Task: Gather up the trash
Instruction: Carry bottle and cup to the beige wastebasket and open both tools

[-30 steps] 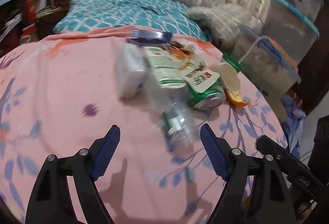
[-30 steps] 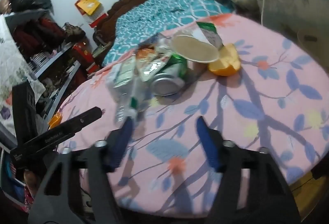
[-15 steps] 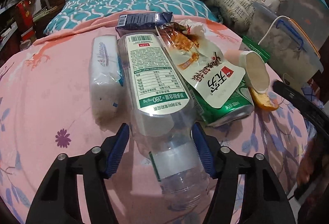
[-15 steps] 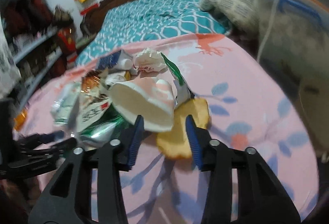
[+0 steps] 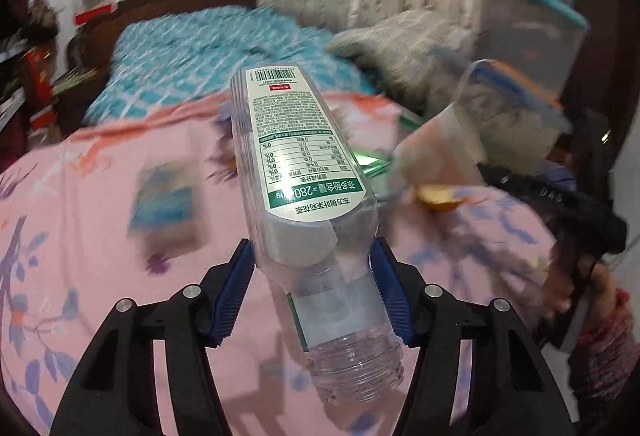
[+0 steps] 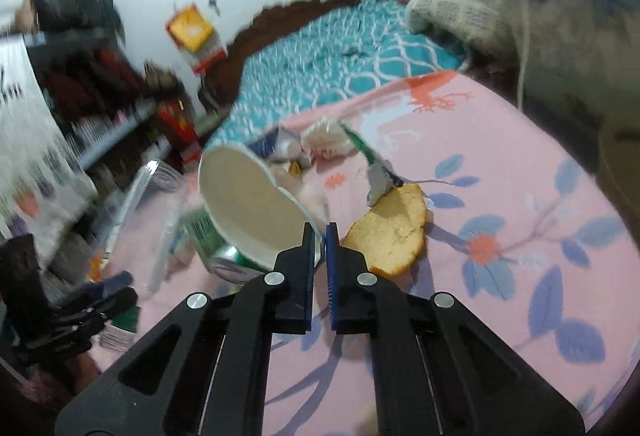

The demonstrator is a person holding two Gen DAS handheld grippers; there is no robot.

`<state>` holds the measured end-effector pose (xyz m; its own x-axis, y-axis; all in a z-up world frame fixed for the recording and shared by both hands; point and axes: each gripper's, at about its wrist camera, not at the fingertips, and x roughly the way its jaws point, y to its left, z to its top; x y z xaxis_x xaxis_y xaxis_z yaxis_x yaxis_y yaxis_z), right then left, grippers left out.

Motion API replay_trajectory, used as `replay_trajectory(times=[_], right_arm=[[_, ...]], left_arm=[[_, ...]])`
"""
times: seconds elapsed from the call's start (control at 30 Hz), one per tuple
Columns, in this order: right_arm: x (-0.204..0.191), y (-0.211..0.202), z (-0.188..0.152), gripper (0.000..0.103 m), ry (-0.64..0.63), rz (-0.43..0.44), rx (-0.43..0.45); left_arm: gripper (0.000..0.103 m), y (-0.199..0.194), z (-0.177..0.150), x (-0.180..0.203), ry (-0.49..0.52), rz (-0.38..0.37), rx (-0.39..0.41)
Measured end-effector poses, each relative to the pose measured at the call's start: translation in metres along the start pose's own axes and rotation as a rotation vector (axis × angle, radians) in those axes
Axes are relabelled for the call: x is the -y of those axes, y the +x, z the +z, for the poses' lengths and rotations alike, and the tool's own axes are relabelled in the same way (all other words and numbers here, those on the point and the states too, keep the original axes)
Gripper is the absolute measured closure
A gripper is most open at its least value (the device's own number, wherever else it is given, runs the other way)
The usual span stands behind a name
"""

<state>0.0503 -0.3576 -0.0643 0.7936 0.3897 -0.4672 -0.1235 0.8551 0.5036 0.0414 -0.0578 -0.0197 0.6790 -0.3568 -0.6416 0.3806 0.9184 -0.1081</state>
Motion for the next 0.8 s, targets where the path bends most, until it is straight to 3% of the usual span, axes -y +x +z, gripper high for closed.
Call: replay_trajectory(times=[0.2, 0.3, 0.47, 0.57, 0.73, 0.8], right_arm=[[0.046, -0.055, 0.000, 0.095, 0.116, -0.039, 0.156], [0.082, -0.082, 0.002, 0.095, 0.193, -0.079, 0.219], [0.147, -0.131, 0.012, 0.095, 0.290, -0.217, 0.336], [0.194, -0.155, 0.012, 0.095, 0.372, -0.326, 0.373], [0.246, -0.161, 0.005, 0.094, 0.471, -0.439, 0.351], [0.260, -0.157, 0.001, 0.091, 0.513, -0.437, 0.339]], left_arm=[[0.046, 0.032, 0.036, 0.077, 0.124, -0.226, -0.049], [0.046, 0.061, 0.052, 0.120, 0.208, -0.297, -0.078], [0.046, 0.114, 0.073, 0.206, 0.321, -0.445, -0.136], [0.046, 0.154, 0.082, 0.259, 0.367, -0.544, -0.221], [0.045, 0.214, 0.077, 0.327, 0.425, -0.604, -0.372], [0.044, 0.238, 0.078, 0.345, 0.426, -0.590, -0.428]])
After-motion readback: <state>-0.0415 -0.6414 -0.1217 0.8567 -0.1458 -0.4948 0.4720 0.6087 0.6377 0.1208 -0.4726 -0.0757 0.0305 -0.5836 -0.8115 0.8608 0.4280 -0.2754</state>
